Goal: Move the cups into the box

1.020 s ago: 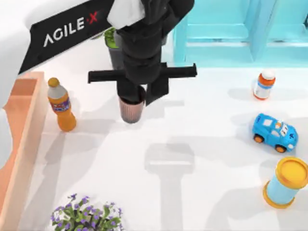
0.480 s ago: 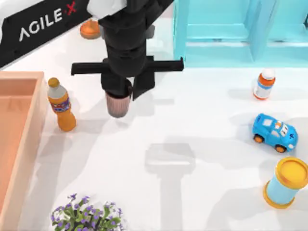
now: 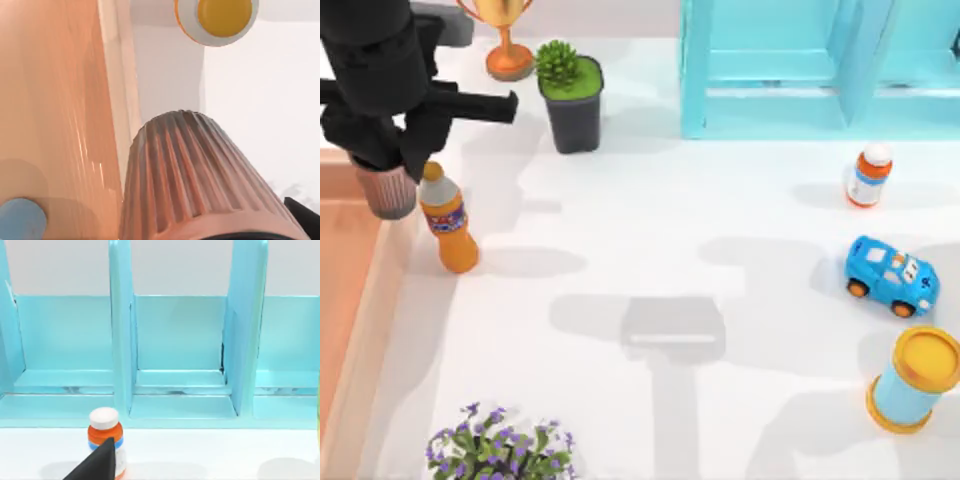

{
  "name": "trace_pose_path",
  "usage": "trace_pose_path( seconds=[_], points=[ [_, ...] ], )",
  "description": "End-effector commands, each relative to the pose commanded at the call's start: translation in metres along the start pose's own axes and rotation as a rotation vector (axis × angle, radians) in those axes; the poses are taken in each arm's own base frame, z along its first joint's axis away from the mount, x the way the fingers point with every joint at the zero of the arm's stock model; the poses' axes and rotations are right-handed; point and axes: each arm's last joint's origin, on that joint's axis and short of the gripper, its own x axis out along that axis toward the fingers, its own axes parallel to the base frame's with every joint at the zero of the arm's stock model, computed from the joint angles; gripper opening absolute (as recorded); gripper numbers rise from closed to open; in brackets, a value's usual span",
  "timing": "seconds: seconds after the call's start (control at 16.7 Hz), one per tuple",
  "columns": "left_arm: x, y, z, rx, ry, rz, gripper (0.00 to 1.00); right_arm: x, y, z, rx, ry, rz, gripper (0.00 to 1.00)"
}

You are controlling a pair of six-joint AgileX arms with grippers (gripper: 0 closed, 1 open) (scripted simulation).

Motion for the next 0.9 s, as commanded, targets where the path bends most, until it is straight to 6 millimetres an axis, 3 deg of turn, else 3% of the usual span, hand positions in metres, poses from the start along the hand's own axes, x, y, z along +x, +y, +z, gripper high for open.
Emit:
trace_pose_path(
  seconds=[0.3, 0.48, 0.72, 0.9],
  points=[
    [0.0, 0.098, -0.012, 0.009, 0.032, -0.05, 0.0, 0.0, 0.0, 0.0, 0.0, 0.0, 0.0, 1.0],
    [0.006, 0.144, -0.023, -0.022, 0.027, -0.096, 0.0, 0.0, 0.0, 0.0, 0.0, 0.0, 0.0, 1.0],
    [0.018, 0.179, -0.032, -0.07, 0.027, -0.146, 0.0, 0.0, 0.0, 0.0, 0.0, 0.0, 0.0, 1.0],
    [0.02, 0.184, -0.033, -0.078, 0.03, -0.153, 0.0, 0.0, 0.0, 0.0, 0.0, 0.0, 0.0, 1.0]
  ],
)
